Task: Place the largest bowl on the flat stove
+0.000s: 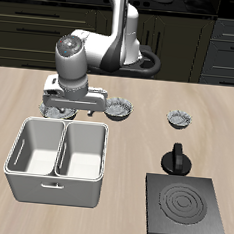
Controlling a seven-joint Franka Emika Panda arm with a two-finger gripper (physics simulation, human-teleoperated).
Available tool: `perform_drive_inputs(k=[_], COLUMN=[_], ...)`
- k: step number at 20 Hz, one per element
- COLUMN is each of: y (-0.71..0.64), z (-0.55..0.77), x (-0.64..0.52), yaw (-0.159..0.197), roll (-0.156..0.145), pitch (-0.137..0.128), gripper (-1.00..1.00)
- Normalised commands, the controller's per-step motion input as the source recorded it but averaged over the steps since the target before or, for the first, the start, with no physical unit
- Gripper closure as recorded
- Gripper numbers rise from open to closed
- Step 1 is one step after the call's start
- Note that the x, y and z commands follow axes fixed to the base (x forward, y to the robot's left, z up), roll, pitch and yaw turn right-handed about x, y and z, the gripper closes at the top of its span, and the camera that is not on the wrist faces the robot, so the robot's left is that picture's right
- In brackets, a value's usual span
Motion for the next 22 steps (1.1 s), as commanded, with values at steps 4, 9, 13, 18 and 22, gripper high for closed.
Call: perform_drive_inputs(k=[4,9,13,18,22], y=[-0.04,-0.11,-0.05,-0.02,0.04], z=[-0.31,-0.30,-0.01,0.31,0.40], x=[0.03,0.04,0.04,-0.04,-0.09], yaw=[-0.055,-0.079,-0.007,0.009,0.012], roll=[0.001,-0.003,0.006,-0.021,0.003], pitch=[0.002,0.058,-0.007,-0.053,-0.067], gripper=[1.00,1.00,1.00,1.00,1.00])
